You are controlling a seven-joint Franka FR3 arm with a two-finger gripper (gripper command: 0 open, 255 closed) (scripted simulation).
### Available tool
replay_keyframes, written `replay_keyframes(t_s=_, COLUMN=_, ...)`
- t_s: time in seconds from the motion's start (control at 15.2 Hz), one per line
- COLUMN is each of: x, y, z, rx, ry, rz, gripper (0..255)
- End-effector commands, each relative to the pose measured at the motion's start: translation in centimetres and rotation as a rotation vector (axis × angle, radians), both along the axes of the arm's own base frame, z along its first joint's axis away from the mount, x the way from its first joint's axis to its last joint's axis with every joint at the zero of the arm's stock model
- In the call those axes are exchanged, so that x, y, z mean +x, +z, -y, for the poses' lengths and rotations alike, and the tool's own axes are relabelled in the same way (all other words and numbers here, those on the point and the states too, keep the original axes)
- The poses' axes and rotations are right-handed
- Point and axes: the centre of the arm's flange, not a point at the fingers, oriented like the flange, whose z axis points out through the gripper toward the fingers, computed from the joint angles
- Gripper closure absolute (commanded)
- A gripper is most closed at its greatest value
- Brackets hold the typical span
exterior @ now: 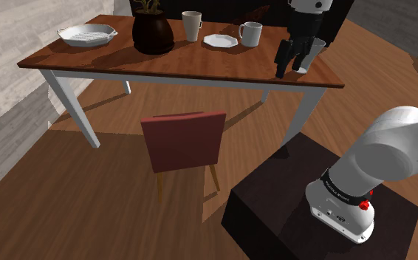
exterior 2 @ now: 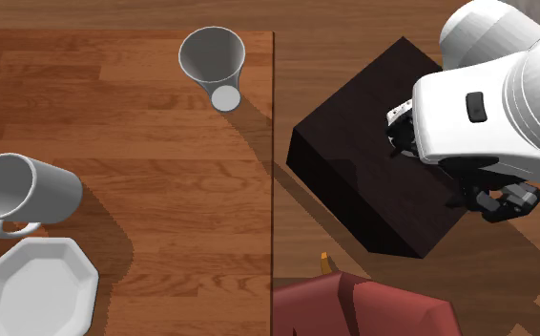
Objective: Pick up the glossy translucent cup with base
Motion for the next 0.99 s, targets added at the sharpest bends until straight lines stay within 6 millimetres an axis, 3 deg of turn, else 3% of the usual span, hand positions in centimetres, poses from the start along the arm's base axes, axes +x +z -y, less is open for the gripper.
replay_keyframes(t_s=0.0, x=0.0, y=0.0, z=0.0, rx=0.0, ry=0.0, rz=0.0, gripper=0)
replay_keyframes(t_s=0.92, x=7.2, y=-0.4, z=14.7, rx=-0.18, ry=-0.096, rz=-0.053, gripper=0)
